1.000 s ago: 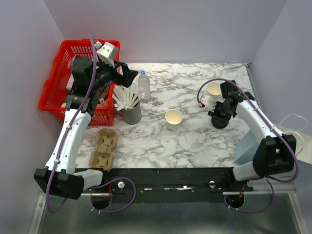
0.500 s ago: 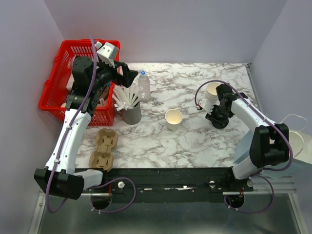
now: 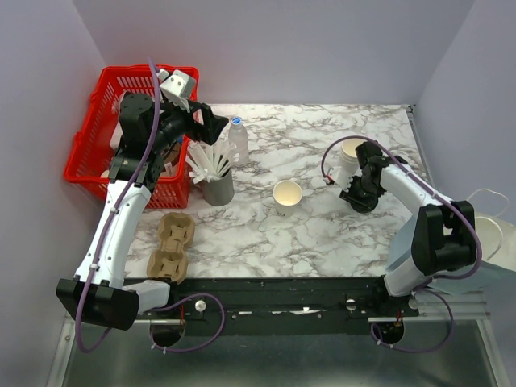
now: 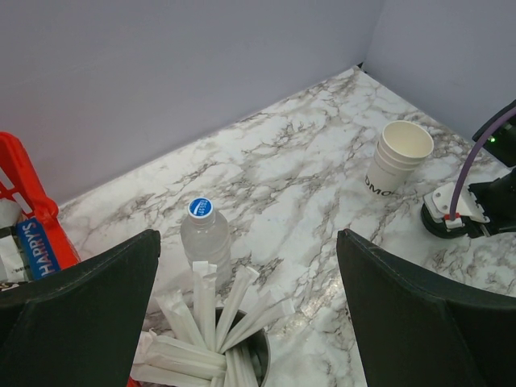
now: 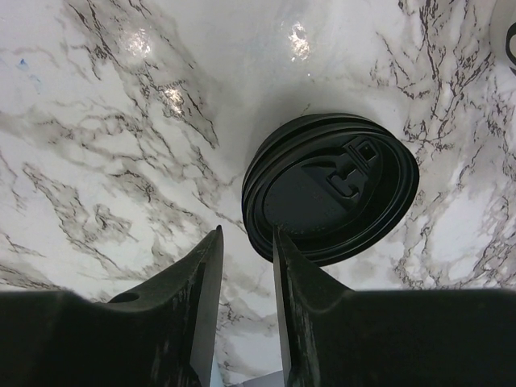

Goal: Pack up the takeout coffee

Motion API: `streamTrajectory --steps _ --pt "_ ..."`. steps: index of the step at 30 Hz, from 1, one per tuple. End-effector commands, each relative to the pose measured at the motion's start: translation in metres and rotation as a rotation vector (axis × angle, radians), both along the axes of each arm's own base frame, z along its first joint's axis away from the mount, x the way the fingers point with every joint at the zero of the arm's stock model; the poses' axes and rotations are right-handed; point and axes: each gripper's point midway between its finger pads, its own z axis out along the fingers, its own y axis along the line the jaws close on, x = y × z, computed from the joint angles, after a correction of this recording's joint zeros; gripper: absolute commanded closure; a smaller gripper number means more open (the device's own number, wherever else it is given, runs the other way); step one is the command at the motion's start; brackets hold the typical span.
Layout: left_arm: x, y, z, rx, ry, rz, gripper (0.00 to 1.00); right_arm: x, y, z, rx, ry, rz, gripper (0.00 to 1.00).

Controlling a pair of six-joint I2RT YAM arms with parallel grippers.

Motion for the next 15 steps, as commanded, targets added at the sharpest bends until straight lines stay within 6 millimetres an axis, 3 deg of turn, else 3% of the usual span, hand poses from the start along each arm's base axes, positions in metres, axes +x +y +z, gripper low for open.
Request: streamTrajectory --steps 1,15 --pt "-0.0048 -0.0032 0.0024 0.001 -0.018 -0.02 0.01 0.0014 -0.0063 -0.0081 -0.028 0.003 -0.01 0.61" --pt "-0.0064 -0.0023 0.0038 -0.001 -0.022 -0.015 0.01 0.0059 -0.0072 -0.0102 -0.035 0.001 -0.018 0.67"
